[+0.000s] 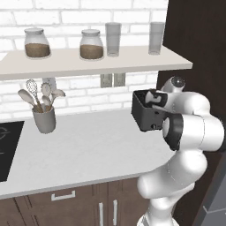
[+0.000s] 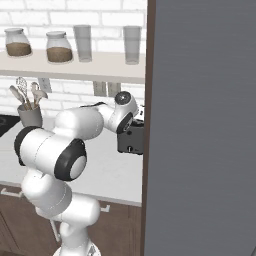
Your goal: Start the toaster. Once the lever pops up, take the bread to the plate on the dining counter.
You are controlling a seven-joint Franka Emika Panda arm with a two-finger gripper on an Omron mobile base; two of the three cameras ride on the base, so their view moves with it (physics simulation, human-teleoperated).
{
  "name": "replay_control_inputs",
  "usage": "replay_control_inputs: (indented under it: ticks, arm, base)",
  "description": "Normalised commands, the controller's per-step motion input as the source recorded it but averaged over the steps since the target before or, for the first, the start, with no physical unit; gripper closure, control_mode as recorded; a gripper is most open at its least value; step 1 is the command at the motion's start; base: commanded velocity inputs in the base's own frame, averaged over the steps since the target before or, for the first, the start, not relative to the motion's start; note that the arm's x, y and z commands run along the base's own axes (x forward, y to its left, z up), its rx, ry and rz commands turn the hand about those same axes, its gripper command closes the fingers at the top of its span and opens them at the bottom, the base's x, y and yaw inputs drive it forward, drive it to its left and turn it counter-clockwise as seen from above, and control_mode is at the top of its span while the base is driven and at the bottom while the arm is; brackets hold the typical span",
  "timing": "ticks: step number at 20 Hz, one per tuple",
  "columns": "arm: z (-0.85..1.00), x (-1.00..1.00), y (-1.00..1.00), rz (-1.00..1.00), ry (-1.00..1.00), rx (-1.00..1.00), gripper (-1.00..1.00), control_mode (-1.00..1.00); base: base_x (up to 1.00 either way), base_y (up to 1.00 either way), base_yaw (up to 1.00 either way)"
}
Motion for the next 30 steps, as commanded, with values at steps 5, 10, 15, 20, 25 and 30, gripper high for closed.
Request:
replay_control_inputs:
  ticks: [5, 10, 15, 20, 25, 30]
  arm:
    - [-0.18, 0.32, 0.00, 0.00, 0.02, 0.00, -1.00, -1.00]
    - [-0.18, 0.20, 0.00, 0.00, 0.00, 0.00, -1.00, -1.00]
    - [-0.20, 0.22, 0.00, 0.00, -0.03, 0.00, -1.00, -1.00]
    - [-0.15, 0.35, -0.01, 0.00, -0.05, 0.00, -1.00, -1.00]
    - [-0.14, 0.32, -0.04, 0.00, -0.03, 0.00, -1.00, -1.00]
    - [-0.22, 0.20, 0.00, 0.00, -0.02, 0.00, -1.00, -1.00]
  base:
    - [0.00, 0.00, 0.00]
    - [0.00, 0.00, 0.00]
    - [0.00, 0.00, 0.00]
    - [0.00, 0.00, 0.00]
    - [0.00, 0.00, 0.00]
    - [0.00, 0.00, 0.00]
